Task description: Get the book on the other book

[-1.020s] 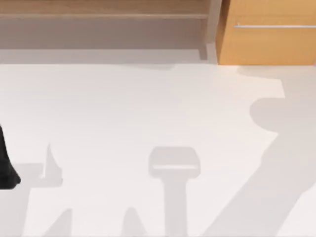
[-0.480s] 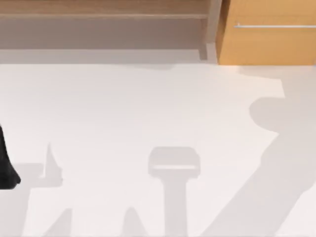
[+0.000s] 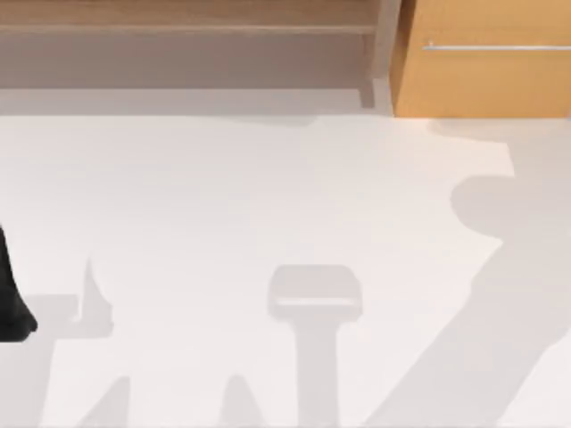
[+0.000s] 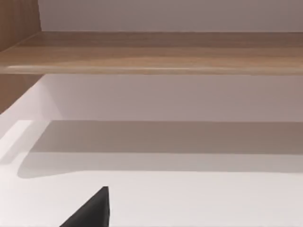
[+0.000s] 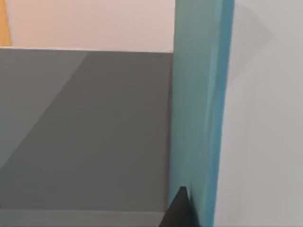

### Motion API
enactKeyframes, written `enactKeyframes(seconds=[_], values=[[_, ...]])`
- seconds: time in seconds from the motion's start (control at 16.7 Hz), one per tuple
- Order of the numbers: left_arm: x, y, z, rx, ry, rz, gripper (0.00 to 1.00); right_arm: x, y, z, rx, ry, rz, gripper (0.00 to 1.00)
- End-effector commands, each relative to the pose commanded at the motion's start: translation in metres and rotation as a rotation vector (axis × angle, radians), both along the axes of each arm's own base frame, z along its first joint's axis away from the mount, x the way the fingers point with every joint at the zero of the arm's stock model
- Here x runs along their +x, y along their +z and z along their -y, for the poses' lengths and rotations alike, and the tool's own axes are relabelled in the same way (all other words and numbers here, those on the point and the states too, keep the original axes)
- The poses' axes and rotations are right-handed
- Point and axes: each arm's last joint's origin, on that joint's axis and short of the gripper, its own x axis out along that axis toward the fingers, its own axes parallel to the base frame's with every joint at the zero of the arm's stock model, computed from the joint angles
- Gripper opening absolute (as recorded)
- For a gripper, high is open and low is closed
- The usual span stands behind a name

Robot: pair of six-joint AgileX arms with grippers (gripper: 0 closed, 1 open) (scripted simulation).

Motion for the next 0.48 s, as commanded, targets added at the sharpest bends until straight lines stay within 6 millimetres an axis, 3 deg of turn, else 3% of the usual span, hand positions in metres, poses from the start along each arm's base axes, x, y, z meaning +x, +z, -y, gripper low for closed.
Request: enactKeyframes(seconds=[0.48], values=[[0.0, 0.0, 0.0, 0.0, 0.0, 0.0, 1.0, -0.011, 0.011, 0.001, 0.001, -0.003, 0.002, 0.0]])
